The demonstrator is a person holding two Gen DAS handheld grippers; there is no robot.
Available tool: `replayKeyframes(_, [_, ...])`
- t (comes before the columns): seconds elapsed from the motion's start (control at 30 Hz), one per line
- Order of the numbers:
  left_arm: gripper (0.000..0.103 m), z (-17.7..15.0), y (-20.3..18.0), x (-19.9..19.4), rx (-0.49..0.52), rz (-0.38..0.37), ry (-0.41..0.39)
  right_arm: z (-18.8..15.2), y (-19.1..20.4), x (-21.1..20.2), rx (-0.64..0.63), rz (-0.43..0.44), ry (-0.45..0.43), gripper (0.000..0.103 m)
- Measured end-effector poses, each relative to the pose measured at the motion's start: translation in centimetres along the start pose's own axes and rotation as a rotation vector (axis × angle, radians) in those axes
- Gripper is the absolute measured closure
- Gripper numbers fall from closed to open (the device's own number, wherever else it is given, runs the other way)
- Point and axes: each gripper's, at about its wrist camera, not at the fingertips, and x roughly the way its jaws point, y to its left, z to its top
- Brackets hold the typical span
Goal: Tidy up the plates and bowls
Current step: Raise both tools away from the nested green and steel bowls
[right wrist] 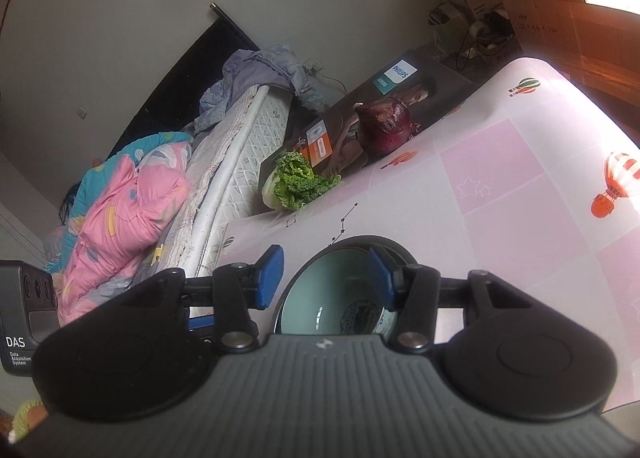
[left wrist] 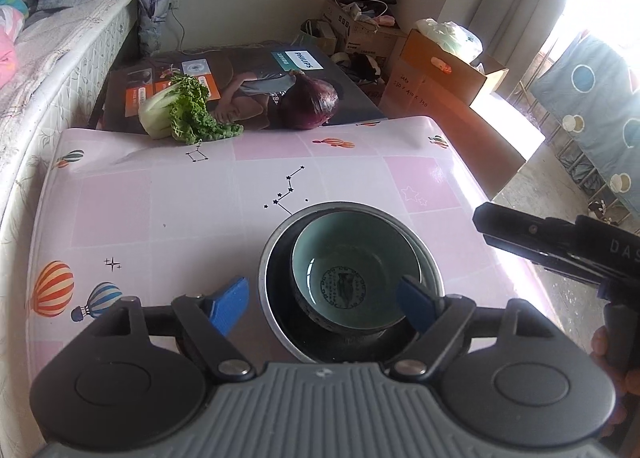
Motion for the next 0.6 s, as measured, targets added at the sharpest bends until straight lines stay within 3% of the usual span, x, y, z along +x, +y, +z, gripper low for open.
replayKeyframes(0.13, [0.016,-1.7,1.3,-3.8,0.001,-0.039,-0.043,-0.9,2.6,-4.5,-0.105,-0.036,-0.026,0.040])
replayKeyframes(0.2, [0.016,-2.7,2.0,-5.9,-0.004,-0.047,-0.066,-2.0,4.3,-7.0,-0.180,-0.071,-0.044,0.023])
replayKeyframes(0.3, [0.013,-4.5,3.0,-9.1,0.001,-0.042,-0.108,-3.7,6.2,-10.2,-0.271,-0.118,-0.059,0.015])
replayKeyframes(0.4, [0.002,-6.4,3.8,-11.8,0.023,-0.024,-0.134,-5.7,8.0,-13.0,-0.330,-0.182,-0.061,0.011])
replayKeyframes(0.47, [0.002,-7.9,4.6,-13.2,0.020,-0.017,-0.152,-7.2,8.9,-14.6,-0.359,-0.228,-0.067,0.001])
replayKeyframes(0.6, [0.000,-11.4,6.8,-15.4,-0.038,0.005,-0.188,-10.5,10.6,-17.5,-0.407,-0.315,-0.100,0.001])
